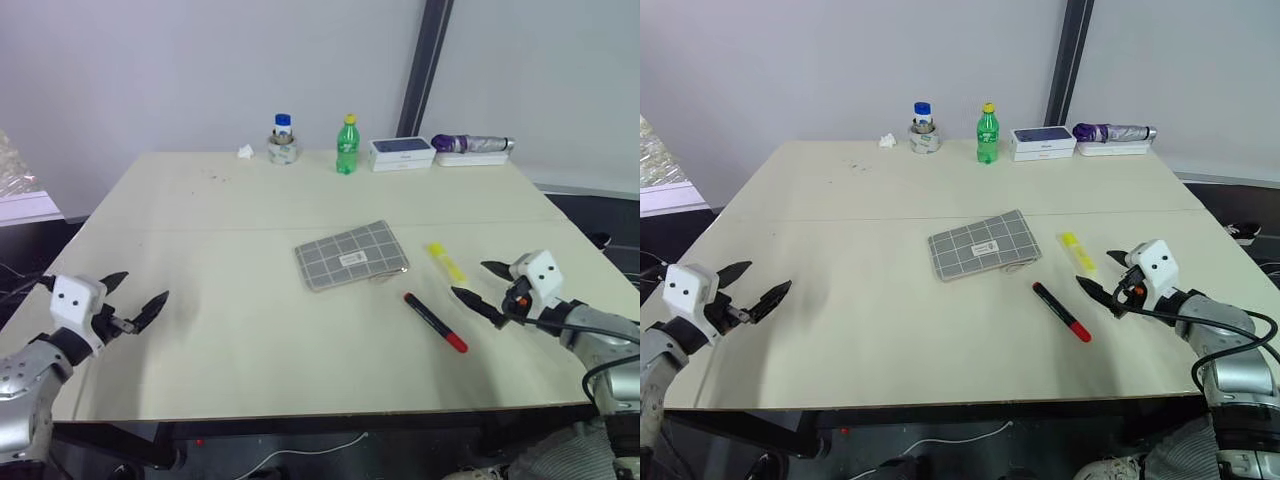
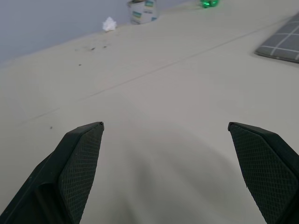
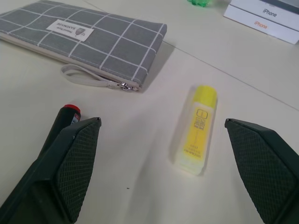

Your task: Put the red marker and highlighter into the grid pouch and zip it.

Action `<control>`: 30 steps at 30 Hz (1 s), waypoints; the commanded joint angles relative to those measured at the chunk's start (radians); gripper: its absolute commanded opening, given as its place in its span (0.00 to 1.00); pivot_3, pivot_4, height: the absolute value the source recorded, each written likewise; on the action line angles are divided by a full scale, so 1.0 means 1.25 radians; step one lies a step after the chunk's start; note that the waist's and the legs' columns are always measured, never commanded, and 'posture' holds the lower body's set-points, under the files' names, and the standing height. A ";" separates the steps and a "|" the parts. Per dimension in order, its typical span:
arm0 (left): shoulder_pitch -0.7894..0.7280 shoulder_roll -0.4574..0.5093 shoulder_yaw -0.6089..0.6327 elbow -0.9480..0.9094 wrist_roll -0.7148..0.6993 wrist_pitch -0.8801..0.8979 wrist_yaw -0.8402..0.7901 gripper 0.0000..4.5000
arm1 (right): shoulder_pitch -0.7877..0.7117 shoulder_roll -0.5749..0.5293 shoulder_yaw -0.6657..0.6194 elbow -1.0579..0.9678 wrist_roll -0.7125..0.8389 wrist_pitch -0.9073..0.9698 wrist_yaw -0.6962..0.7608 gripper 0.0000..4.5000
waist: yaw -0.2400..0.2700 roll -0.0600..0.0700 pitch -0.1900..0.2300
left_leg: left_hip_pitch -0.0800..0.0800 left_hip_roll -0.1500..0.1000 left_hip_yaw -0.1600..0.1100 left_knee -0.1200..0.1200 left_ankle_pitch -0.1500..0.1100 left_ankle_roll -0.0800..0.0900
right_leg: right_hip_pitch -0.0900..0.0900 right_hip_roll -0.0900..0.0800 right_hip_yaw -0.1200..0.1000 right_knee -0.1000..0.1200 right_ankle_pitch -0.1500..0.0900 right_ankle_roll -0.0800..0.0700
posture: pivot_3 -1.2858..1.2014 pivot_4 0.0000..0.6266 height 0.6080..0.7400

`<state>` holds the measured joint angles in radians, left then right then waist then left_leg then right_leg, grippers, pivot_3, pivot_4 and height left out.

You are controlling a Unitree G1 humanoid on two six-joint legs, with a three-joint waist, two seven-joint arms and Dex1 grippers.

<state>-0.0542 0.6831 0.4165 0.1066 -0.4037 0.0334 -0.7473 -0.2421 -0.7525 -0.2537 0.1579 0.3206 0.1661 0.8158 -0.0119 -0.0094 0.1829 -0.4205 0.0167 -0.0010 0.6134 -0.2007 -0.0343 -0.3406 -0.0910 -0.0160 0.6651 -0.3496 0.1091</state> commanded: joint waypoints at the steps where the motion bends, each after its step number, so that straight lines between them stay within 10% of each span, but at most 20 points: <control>1: -0.003 0.003 0.005 -0.017 -0.006 -0.020 -0.018 1.00 | 0.004 -0.014 -0.035 -0.023 0.009 -0.007 -0.005 0.98 | 0.000 0.000 0.000 | 0.000 0.000 0.000 0.000 0.000 0.000 | 0.000 0.000 0.000 0.000 0.000 0.000 | 0.52 0.24 1.00; 25: 0.002 -0.004 -0.064 0.015 0.087 -0.114 -0.033 1.00 | -0.044 -0.019 -0.043 0.196 -0.021 -0.168 0.029 0.98 | 0.000 0.000 0.000 | 0.000 0.000 0.001 0.000 0.000 0.000 | 0.000 0.000 0.001 0.000 0.000 0.000 | 0.52 0.24 1.00; 30: -0.018 -0.007 -0.089 0.035 0.129 -0.154 -0.022 1.00 | -0.062 -0.014 -0.037 0.222 -0.016 -0.175 0.051 0.57 | 0.000 0.000 0.000 | 0.000 0.000 0.001 0.000 0.000 0.000 | 0.000 0.000 0.001 0.000 0.000 0.000 | 0.52 0.24 1.00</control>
<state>-0.0587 0.6633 0.3071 0.1504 -0.2597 -0.1261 -0.7826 -0.2980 -0.7643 -0.2891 0.4347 0.2979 -0.0277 0.8775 -0.0112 -0.0093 0.1829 -0.4203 0.0169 0.0002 0.6134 -0.2008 -0.0342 -0.3410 -0.0904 -0.0151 0.6652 -0.3496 0.1091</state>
